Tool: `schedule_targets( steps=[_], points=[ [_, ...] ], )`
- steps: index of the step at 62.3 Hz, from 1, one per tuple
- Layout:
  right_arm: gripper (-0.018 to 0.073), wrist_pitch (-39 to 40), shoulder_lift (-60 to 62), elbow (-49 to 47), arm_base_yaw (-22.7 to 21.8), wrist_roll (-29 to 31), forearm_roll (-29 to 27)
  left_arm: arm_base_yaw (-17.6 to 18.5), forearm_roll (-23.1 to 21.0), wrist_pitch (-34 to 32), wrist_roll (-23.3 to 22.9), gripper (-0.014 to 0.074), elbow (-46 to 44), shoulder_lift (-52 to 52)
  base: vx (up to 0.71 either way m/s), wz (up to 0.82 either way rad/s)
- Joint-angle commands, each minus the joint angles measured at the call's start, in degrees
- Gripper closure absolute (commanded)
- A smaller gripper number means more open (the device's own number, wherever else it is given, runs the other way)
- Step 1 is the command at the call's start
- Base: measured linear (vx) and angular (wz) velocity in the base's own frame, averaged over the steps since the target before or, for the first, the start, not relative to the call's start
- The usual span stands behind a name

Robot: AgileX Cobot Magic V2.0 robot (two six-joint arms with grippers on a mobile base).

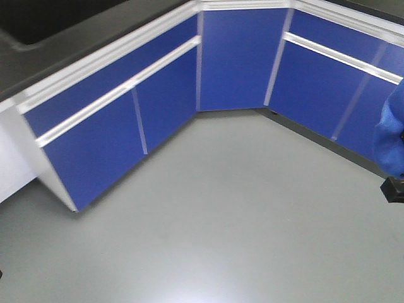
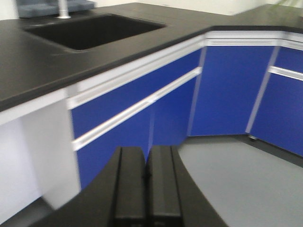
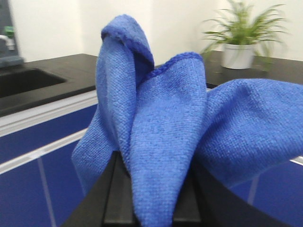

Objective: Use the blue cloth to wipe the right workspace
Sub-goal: 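Drive the base to the other counter holding the cloth in the right gripper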

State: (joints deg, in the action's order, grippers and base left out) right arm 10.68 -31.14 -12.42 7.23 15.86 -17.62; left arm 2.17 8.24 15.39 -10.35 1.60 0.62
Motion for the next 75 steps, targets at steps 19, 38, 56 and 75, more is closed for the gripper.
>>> schedule_targets(
  steps=[19, 38, 56, 75],
  points=[
    [0.0559, 5.0, -0.3, -1.7, -0.3, 0.4, 0.4, 0.3, 0.1, -4.9, -0.5, 0.0602, 1.7, 0.8, -0.17, -0.76],
    [0.0559, 5.0, -0.3, -1.7, -0.3, 0.4, 0.4, 0.3, 0.1, -4.9, -0.5, 0.0602, 1.7, 0.8, -0.16, -0.68],
    [0.0559, 5.0, -0.3, -1.7, -0.3, 0.4, 0.4, 0.3, 0.1, -4.9, -0.5, 0.0602, 1.7, 0.8, -0.12, -0.47],
    [0.0559, 5.0, -0.3, -1.7, -0.3, 0.4, 0.4, 0.3, 0.1, -4.9, -0.5, 0.0602, 1.7, 0.8, -0.05, -0.31]
  ],
)
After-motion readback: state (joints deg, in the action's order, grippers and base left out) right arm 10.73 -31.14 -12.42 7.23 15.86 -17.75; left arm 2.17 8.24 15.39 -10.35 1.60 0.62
